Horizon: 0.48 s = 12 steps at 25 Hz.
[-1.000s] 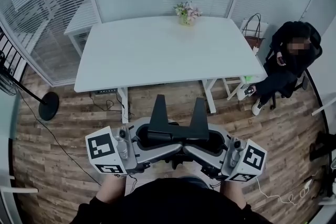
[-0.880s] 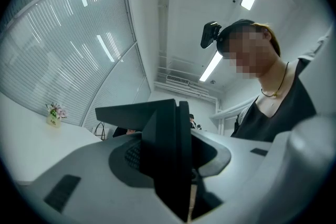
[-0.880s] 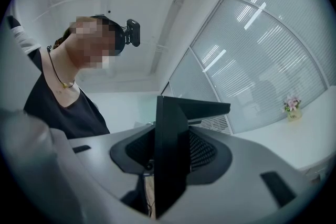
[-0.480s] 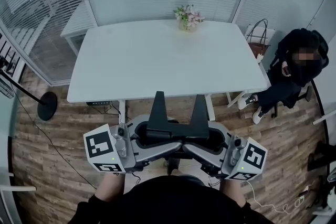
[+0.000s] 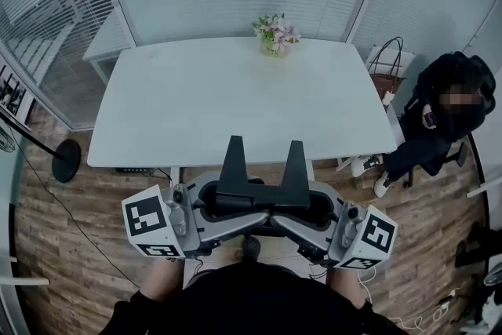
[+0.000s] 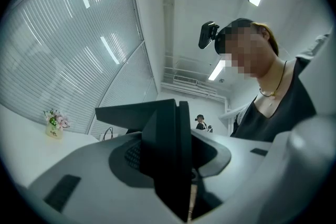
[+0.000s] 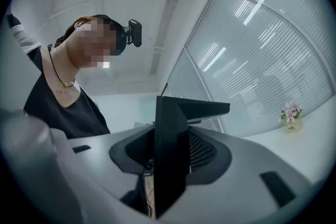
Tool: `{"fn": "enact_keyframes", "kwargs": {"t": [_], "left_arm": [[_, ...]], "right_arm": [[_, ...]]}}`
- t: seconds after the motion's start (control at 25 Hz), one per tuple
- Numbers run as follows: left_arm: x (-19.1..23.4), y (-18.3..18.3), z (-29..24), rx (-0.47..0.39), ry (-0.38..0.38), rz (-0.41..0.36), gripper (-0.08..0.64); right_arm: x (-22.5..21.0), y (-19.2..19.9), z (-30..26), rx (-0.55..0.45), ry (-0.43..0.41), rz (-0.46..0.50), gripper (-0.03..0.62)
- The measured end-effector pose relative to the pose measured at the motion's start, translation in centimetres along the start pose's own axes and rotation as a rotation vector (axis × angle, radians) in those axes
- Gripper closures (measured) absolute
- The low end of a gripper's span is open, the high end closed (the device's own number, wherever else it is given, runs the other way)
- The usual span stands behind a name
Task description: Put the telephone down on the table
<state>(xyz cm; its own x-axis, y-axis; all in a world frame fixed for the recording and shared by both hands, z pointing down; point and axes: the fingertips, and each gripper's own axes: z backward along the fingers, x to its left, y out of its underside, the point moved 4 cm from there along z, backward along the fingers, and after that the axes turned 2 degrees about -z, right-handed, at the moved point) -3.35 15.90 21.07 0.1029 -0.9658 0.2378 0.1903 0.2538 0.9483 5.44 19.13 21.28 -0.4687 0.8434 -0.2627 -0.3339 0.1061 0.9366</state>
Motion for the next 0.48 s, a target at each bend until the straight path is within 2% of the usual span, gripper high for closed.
{"fn": "enact_keyframes", "kwargs": {"t": [0.48], "left_arm": [[1.8,0.4,-1.3,0.007,-0.043,-0.014,0.371]], "right_arm": [[-2.6,-0.2,0.5,0.003,-0.045,-0.015,0.419]]}}
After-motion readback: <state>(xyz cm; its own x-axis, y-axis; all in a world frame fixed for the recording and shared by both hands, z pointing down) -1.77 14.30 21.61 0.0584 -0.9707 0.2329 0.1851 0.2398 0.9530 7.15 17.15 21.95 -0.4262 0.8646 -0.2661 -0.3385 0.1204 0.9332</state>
